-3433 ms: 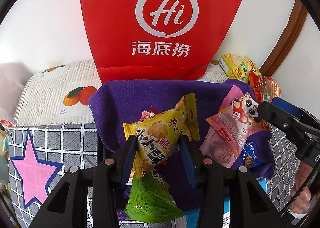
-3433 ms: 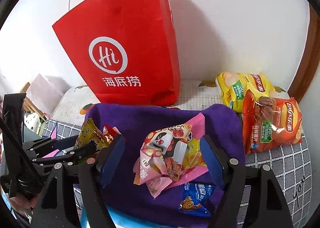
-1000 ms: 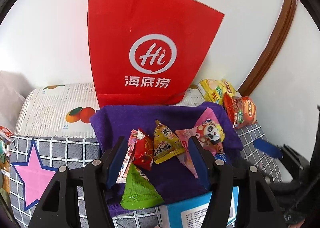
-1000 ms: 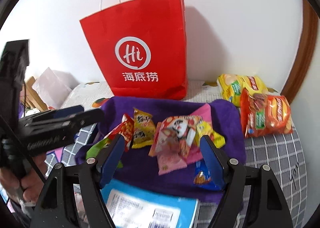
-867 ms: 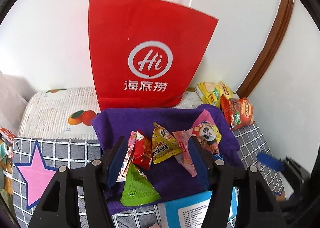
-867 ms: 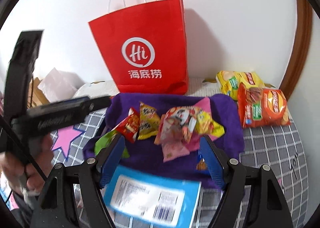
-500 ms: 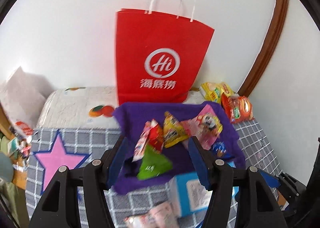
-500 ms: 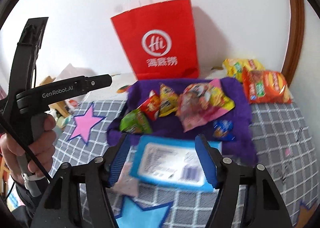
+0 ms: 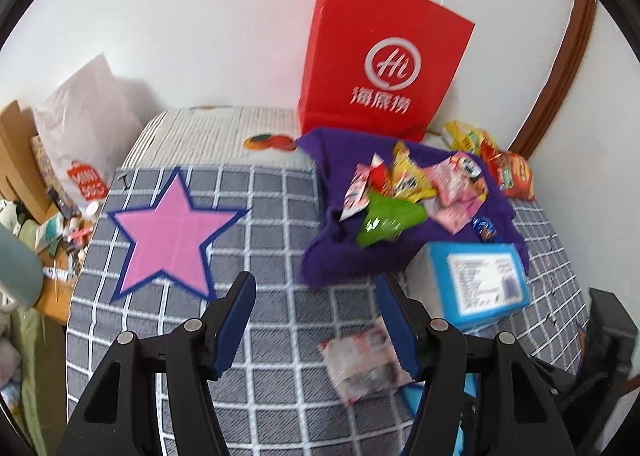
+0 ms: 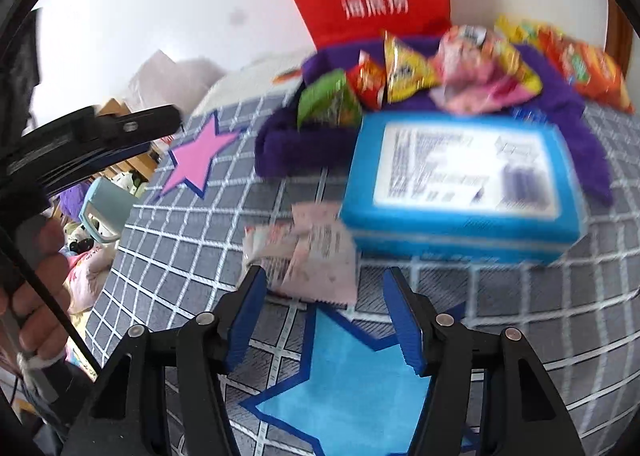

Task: Organize snacks
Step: 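Withdraw both tools from the towel toward the loose snacks by the blue box, then grasp the pink pastry packet with right tool while left grasps the newsprint-wrapped snack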

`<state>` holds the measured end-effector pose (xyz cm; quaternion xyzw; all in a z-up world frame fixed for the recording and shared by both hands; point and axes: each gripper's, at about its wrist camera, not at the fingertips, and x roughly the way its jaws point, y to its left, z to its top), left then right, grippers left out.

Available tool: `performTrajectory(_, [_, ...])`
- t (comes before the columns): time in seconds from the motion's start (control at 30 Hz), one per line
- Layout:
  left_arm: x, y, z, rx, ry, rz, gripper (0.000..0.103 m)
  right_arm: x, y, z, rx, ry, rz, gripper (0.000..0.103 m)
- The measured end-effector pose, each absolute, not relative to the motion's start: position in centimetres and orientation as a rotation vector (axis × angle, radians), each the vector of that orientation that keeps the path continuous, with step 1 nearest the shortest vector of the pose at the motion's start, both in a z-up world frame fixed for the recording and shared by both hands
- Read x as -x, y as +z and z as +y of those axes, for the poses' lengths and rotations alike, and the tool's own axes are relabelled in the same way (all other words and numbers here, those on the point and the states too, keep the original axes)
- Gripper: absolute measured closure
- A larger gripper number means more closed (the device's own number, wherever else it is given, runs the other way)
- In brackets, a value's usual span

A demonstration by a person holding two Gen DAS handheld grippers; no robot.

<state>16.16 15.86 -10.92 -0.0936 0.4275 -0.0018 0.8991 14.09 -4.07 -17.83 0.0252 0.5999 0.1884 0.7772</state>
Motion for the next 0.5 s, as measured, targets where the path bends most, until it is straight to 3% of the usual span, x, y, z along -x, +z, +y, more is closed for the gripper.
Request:
performTrajectory(0.43, [-15.5,-14.2,16.8,0.187,-0.048,0.927,0.043,-15.2,-22.3,-2.6,-0.167,0.359,1.321,0.043])
performTrajectory(0.5, [-15.8,-14.6,16.8,0.194,-0.048,0.938,0.043,-15.3,-22.3,-2.4,-0.163,0.346,1.305,0.056])
